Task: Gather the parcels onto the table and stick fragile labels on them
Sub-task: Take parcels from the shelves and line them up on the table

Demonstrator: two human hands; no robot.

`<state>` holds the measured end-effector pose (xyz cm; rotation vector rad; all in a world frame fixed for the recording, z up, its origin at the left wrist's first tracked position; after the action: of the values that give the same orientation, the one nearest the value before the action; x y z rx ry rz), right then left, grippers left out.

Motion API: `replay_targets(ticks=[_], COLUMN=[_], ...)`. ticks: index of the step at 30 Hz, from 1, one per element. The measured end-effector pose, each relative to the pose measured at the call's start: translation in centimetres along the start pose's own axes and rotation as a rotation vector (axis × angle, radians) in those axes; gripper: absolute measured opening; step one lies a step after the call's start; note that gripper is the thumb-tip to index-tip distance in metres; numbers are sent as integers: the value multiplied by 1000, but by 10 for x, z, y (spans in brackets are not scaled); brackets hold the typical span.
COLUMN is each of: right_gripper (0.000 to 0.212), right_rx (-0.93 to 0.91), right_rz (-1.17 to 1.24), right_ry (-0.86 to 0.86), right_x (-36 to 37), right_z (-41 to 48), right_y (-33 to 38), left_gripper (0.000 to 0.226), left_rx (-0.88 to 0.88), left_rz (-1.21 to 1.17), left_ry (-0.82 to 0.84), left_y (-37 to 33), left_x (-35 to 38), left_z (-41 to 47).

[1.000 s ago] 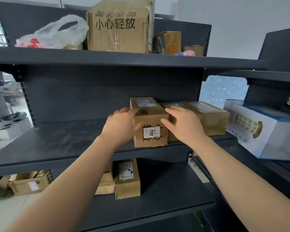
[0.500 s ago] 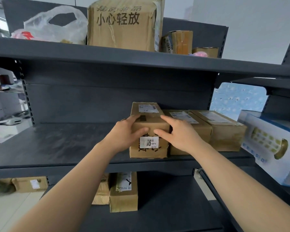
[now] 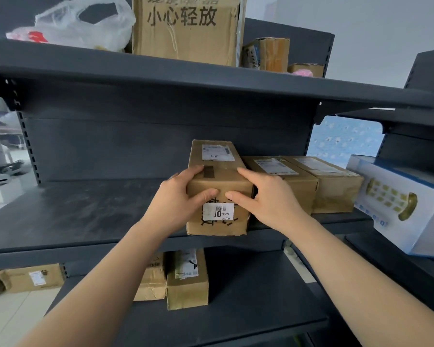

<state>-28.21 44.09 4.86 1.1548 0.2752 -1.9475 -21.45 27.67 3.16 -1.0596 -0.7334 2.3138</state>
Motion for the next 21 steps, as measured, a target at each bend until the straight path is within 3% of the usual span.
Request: replay_targets(ticks=[13, 21], right_gripper=[69, 68], right_rx=[147, 289], right_rz=[-18, -24], right_ry=[-138, -216], right_x=[-29, -56], right_z=[-73, -154], right_y=[92, 140], left_gripper=[67, 66], left_rx=[133, 145], left_rz=[-113, -346], left_ry=[104, 145], left_y=[-10, -24], left_x=[-61, -83], left_z=[-60, -126])
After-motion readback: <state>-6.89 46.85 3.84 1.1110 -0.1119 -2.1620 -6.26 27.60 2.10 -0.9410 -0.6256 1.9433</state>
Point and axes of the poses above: each hand's wrist, its own z-axis towards the middle knuckle, its own x-axis out of the palm, y = z × x, the point moved 8 cm from there along z, towards the middle knuckle, and after that the axes turned 2 degrees about -z, right-handed, at the moved point
